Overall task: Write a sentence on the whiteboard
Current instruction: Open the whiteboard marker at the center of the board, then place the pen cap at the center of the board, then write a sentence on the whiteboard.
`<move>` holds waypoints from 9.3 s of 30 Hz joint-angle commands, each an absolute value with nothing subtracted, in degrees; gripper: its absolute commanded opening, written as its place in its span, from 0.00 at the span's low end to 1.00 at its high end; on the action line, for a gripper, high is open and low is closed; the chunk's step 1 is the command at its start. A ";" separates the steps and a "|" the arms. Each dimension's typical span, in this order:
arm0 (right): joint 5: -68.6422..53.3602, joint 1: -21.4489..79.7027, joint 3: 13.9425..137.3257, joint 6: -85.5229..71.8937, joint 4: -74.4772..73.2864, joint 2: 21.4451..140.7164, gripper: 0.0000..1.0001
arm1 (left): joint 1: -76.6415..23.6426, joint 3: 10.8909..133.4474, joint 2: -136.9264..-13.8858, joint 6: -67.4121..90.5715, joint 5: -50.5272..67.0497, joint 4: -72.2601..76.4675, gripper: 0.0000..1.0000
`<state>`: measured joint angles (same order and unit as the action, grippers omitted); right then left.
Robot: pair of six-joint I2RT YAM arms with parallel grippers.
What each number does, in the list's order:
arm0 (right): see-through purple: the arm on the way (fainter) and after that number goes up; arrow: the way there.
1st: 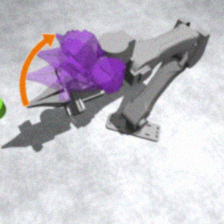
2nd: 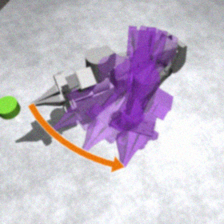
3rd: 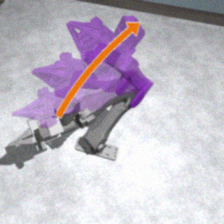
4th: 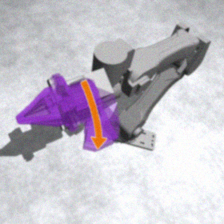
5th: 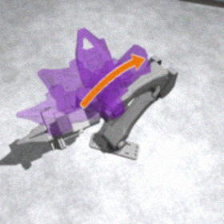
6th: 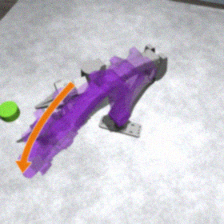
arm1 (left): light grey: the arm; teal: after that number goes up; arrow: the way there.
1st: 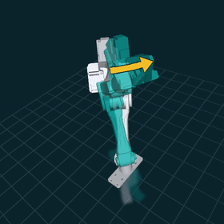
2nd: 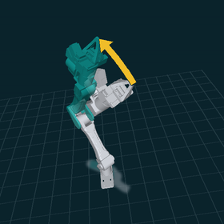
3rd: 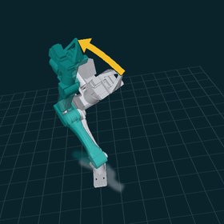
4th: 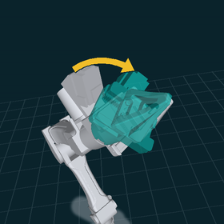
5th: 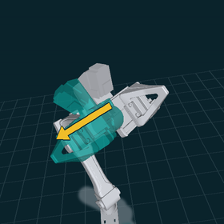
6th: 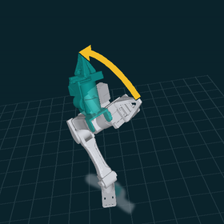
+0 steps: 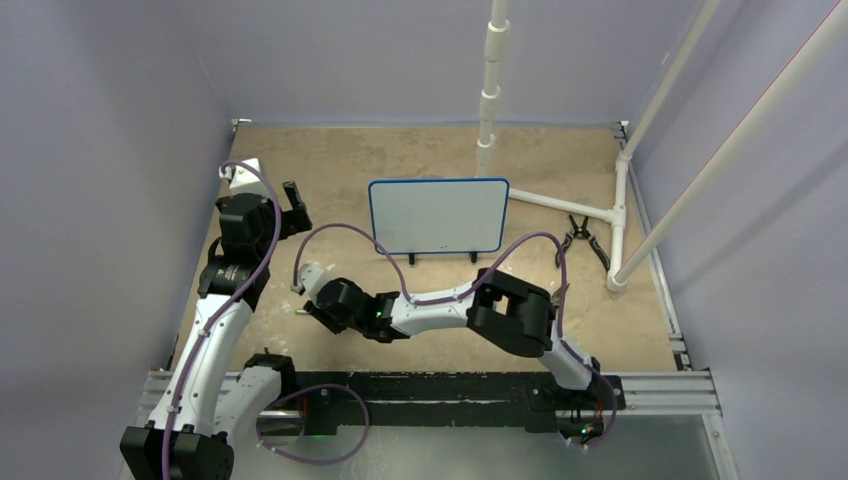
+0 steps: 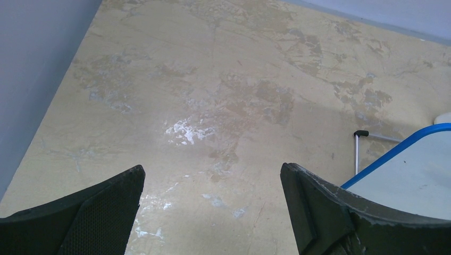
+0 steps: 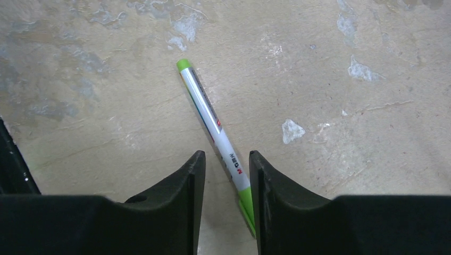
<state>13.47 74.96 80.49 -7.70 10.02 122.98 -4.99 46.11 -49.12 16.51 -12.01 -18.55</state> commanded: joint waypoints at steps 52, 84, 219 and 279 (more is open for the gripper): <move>35.69 69.50 48.15 -44.39 25.12 64.70 0.00 | -19.45 33.02 -33.46 45.72 44.35 4.41 0.93; 37.16 71.72 38.02 -49.59 34.41 64.40 0.00 | -30.55 34.25 -49.96 47.63 41.44 18.20 0.00; 13.98 48.49 34.52 -28.69 1.20 36.48 0.00 | -40.87 26.86 -65.05 34.14 -19.66 -6.10 0.60; 29.89 59.65 52.35 -15.38 34.13 81.62 0.00 | -11.78 59.02 -79.16 4.40 32.34 -4.04 0.29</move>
<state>28.97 59.35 48.69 -16.75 30.98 80.71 -12.01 59.53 -78.54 4.89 32.51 -6.68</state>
